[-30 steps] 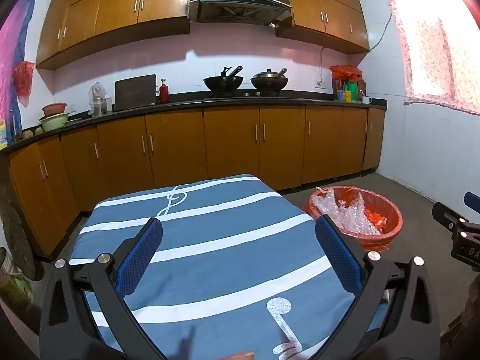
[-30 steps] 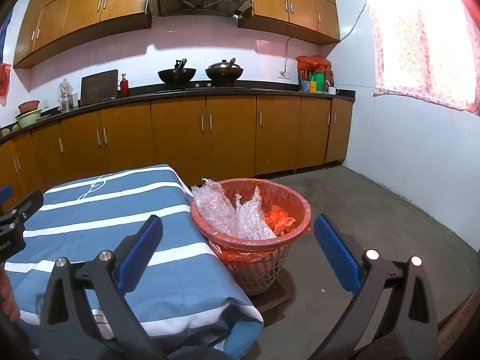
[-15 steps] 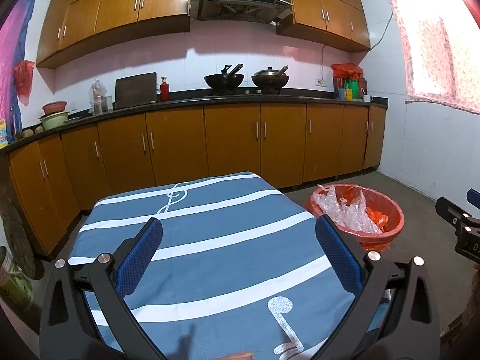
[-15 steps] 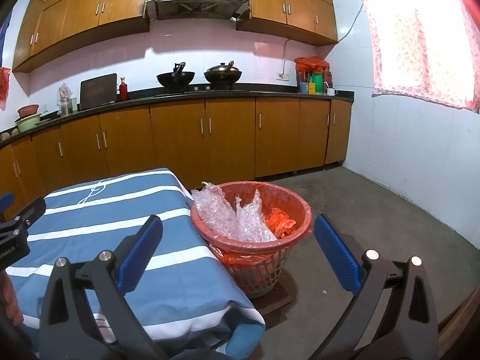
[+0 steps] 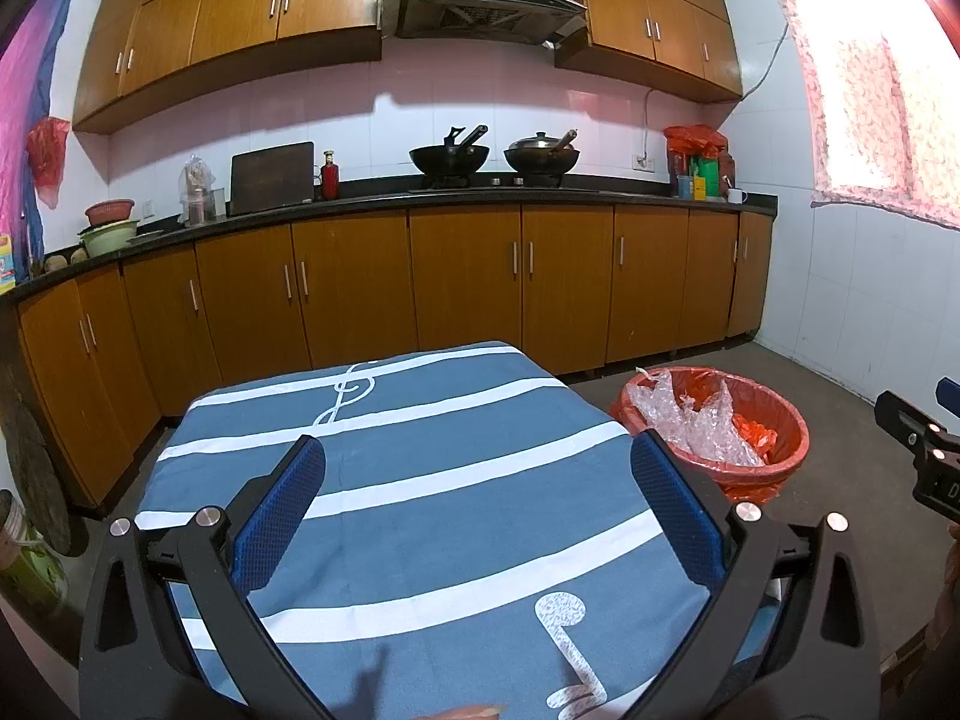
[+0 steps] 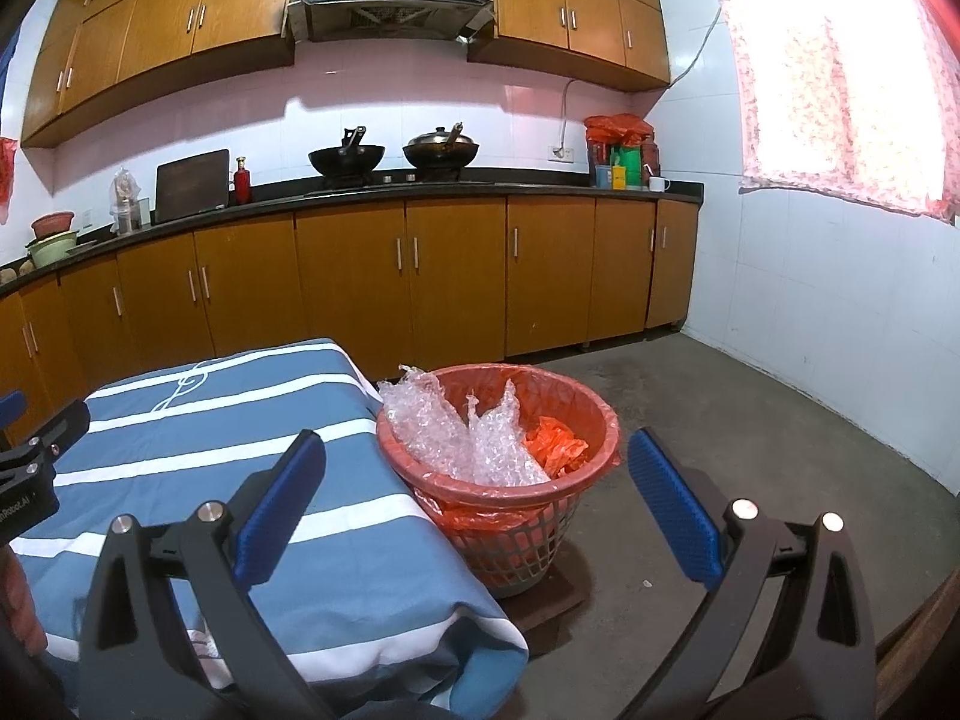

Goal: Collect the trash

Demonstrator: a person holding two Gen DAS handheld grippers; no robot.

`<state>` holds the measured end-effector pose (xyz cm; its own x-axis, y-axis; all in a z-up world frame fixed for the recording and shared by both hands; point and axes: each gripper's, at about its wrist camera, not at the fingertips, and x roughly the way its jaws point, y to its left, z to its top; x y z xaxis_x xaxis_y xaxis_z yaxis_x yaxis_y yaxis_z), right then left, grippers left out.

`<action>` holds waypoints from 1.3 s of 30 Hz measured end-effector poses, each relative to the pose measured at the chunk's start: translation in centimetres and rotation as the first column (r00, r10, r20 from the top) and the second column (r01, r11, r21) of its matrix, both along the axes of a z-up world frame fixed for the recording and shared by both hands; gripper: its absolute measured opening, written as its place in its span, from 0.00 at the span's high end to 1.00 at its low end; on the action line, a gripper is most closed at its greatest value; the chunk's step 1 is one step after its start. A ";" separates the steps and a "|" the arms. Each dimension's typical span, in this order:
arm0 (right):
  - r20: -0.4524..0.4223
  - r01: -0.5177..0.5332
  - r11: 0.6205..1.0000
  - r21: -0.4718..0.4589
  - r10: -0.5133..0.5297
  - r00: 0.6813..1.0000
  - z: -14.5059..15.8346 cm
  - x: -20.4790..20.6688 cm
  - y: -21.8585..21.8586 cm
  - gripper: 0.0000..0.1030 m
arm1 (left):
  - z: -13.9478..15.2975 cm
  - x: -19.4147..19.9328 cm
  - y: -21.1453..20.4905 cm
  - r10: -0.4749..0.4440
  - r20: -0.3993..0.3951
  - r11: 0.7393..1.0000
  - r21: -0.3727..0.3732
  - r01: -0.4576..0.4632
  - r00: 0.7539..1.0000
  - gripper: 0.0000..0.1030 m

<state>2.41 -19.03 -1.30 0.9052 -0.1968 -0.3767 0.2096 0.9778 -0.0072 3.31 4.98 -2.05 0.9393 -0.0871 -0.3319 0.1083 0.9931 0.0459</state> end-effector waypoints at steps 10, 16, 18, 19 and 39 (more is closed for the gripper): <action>0.004 0.006 1.000 0.002 -0.006 1.000 0.2 0.0 -0.1 0.04 | 0.0 0.0 -0.1 0.000 -0.002 1.000 -0.002 0.000 1.000 0.02; 0.005 0.011 1.000 0.001 -0.011 1.000 0.3 0.0 0.0 0.04 | 0.0 0.0 -0.1 0.000 -0.002 1.000 -0.002 0.000 1.000 0.02; 0.005 0.011 1.000 0.001 -0.011 1.000 0.3 0.0 0.0 0.04 | 0.0 0.0 -0.1 0.000 -0.002 1.000 -0.002 0.000 1.000 0.02; 0.005 0.010 1.000 0.001 -0.010 1.000 0.3 0.0 0.0 0.04 | 0.0 0.0 -0.1 0.001 -0.002 1.000 -0.002 -0.001 1.000 0.02; 0.008 0.011 1.000 0.000 -0.011 1.000 0.2 0.0 0.1 0.04 | -0.4 -0.2 -0.4 0.000 -0.009 1.000 -0.007 0.000 1.000 0.02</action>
<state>2.38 -18.98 -1.07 0.9058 -0.2069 -0.3698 0.2206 0.9754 -0.0055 3.15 4.63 -2.40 0.9363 -0.0894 -0.3397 0.1086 0.9933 0.0381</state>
